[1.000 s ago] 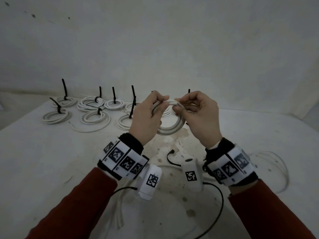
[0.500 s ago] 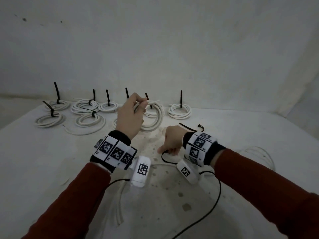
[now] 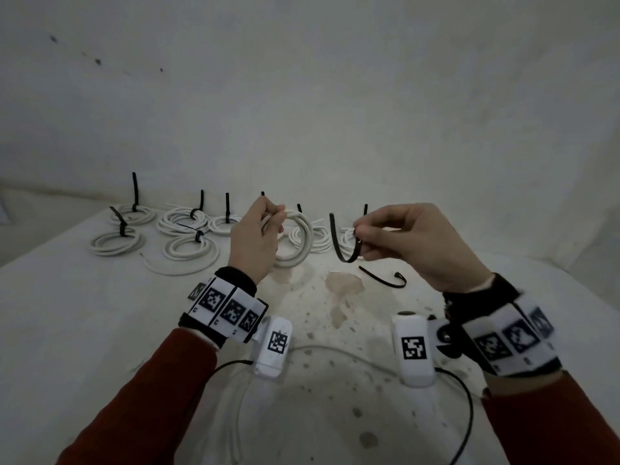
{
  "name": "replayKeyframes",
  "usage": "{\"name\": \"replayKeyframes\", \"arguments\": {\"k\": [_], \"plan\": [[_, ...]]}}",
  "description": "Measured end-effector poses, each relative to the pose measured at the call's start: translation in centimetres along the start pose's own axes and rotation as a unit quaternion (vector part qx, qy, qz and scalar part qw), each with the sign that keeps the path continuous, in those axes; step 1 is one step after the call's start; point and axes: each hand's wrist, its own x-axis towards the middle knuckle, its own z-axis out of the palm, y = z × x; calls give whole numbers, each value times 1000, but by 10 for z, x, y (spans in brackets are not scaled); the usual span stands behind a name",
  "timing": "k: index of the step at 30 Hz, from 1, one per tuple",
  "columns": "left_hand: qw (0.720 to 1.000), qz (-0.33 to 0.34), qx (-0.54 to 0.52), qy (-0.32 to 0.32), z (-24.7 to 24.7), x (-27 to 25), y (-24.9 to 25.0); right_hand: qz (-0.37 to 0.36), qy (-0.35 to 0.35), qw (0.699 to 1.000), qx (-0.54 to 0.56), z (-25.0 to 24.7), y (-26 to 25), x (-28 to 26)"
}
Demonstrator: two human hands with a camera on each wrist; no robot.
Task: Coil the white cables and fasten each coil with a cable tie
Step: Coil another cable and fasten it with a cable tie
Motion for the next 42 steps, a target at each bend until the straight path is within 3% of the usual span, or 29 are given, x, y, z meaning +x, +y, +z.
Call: {"name": "replayKeyframes", "arguments": {"k": [7,9,14,20,28,34,37,39,42], "plan": [[999,25,-26,-19,10,-7,20,14,-66,997,-24,19,7,-2],[999,34,-20,-29,11,-10,27,-14,-43,998,-33,23,11,2],[994,75,-25,-74,16,-22,46,-163,83,980,-73,22,18,12],[992,71,-29,-105,25,-32,51,-201,126,971,-10,18,24,12],[980,40,-65,-184,30,-38,49,-157,123,976,83,9,35,13],[971,-19,-132,-197,34,-39,48,-99,110,984,96,2,37,17],[954,-59,-185,-228,33,-38,55,-25,143,982,123,-4,39,20],[945,-73,-203,-245,33,-39,58,25,114,980,163,-7,39,21],[938,-93,-218,-254,35,-41,59,-2,99,976,191,-7,37,19]]}}
